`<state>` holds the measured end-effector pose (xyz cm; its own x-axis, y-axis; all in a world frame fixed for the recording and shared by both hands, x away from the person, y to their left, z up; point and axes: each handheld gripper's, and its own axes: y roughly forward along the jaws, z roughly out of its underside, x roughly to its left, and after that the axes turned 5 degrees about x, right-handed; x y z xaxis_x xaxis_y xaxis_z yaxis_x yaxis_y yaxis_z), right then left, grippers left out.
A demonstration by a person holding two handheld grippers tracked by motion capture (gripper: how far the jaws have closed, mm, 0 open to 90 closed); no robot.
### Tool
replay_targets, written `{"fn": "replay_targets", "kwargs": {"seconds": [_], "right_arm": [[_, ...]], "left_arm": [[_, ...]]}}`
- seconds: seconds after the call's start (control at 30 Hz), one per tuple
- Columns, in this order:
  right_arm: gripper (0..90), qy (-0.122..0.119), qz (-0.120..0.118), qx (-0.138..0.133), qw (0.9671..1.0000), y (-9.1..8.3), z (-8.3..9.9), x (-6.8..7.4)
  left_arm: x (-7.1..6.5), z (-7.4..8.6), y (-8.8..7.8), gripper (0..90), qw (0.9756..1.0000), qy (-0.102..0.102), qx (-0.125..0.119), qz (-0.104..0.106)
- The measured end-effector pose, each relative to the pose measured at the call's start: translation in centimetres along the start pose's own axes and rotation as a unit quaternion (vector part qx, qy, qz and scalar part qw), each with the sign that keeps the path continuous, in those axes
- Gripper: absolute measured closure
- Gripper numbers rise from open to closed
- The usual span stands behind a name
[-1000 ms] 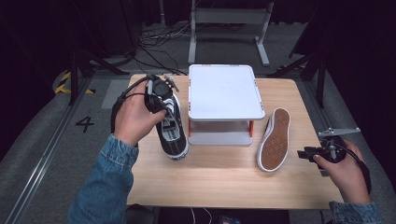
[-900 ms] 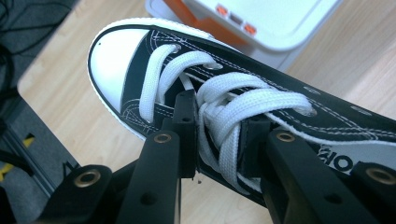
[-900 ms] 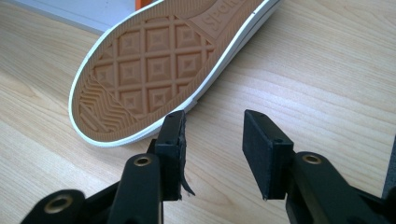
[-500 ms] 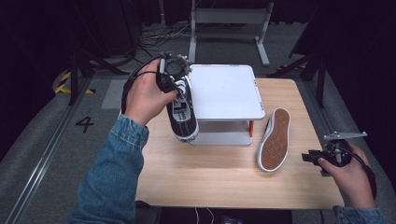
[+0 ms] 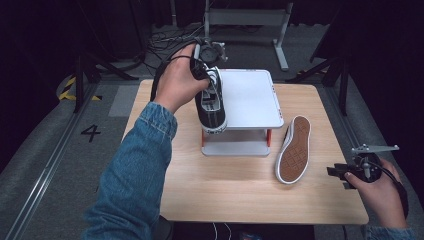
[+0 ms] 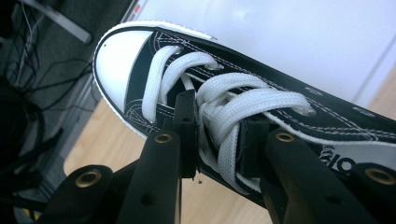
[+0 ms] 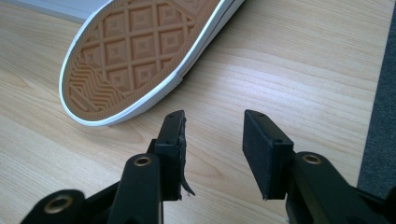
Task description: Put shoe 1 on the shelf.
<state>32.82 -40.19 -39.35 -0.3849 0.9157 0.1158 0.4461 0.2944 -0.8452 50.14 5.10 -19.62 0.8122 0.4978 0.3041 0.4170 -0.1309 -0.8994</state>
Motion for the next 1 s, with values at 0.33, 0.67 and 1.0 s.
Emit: {"fn": "replay_targets", "kwargs": {"seconds": [0.33, 0.67, 1.0], "right_arm": [[60.9, 0.007, 0.003, -0.004, 1.0000, -0.4, 0.6, -0.4], [60.9, 0.018, 0.004, -0.004, 0.9998, -0.8, 1.2, -0.7], [60.9, 0.024, 0.006, -0.009, 0.9997, -1.1, 1.4, -1.0]], "left_arm": [[1.1, -3.0, 1.8, 74.8, 0.9992, 0.034, -0.001, -0.024], [1.1, -5.4, 4.3, 74.7, 0.9992, 0.035, 0.012, -0.016], [0.4, -6.4, 5.9, 73.8, 0.9983, 0.052, 0.024, -0.011]]}}
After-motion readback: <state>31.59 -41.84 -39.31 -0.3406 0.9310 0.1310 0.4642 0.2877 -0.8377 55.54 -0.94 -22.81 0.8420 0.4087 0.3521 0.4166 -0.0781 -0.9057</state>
